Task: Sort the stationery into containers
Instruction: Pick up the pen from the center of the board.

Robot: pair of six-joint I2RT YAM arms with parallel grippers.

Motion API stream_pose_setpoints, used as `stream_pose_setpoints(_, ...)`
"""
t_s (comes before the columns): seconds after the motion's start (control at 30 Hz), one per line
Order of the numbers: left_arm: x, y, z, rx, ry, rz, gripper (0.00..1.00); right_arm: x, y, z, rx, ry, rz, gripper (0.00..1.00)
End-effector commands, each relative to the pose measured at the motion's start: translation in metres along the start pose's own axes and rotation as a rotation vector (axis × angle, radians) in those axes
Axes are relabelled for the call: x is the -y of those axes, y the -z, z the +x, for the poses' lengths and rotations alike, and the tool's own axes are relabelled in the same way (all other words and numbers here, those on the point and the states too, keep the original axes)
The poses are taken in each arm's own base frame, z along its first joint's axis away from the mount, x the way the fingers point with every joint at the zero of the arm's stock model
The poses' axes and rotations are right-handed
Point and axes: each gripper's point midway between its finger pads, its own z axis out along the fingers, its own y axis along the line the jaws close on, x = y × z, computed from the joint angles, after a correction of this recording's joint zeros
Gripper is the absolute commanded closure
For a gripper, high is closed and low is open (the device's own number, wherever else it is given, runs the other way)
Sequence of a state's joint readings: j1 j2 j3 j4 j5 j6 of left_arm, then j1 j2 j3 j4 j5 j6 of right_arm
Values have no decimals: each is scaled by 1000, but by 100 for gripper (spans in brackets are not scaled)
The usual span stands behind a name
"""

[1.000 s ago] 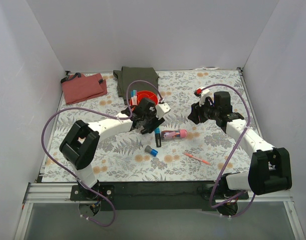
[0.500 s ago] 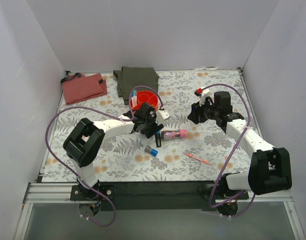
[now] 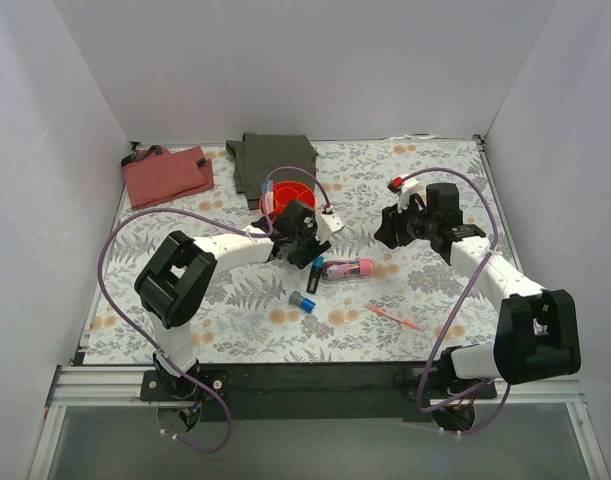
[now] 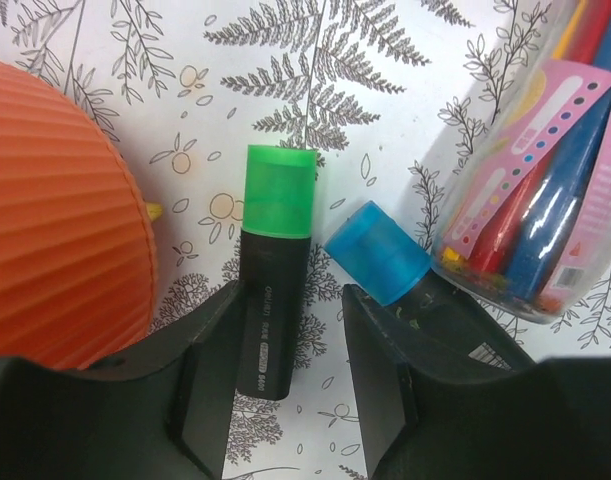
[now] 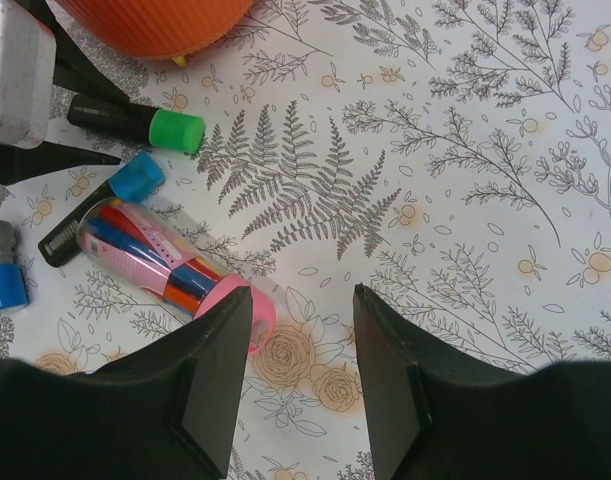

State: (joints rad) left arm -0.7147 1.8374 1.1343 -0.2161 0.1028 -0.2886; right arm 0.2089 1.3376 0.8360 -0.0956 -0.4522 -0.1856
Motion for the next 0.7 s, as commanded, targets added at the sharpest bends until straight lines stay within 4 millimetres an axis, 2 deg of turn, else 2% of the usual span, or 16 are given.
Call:
stream_pose_setpoints(0.0, -14, 7, -27, 46, -4, -32, 57, 7, -5, -17, 41, 4, 1, 47)
stream_pose_setpoints(0.03, -16, 7, -34, 60, -10, -34, 57, 7, -6, -17, 42, 1, -4, 47)
stream_pose_setpoints(0.1, -18, -3, -30, 41, -8, -22, 56, 8, -9, -20, 44, -4, -8, 47)
stream_pose_setpoints(0.13, -19, -5, -34, 47, -9, -17, 56, 9, -9, -21, 44, -3, -7, 47)
stream_pose_setpoints(0.3, -22, -24, -29, 23, 0, 12, 55, 13, -8, -19, 42, -2, 5, 47)
stream_pose_setpoints(0.47, -25, -31, -25, 8, 9, 23, 56, 17, -5, -13, 37, -16, 16, 48)
stream_pose_setpoints(0.57, -22, -31, -25, 9, 14, 48, 58, 16, -5, -10, 32, -26, 12, 48)
stream_pose_setpoints(0.67, -15, -28, -27, 8, 31, 84, 67, 17, -6, -14, 37, -24, 6, 50)
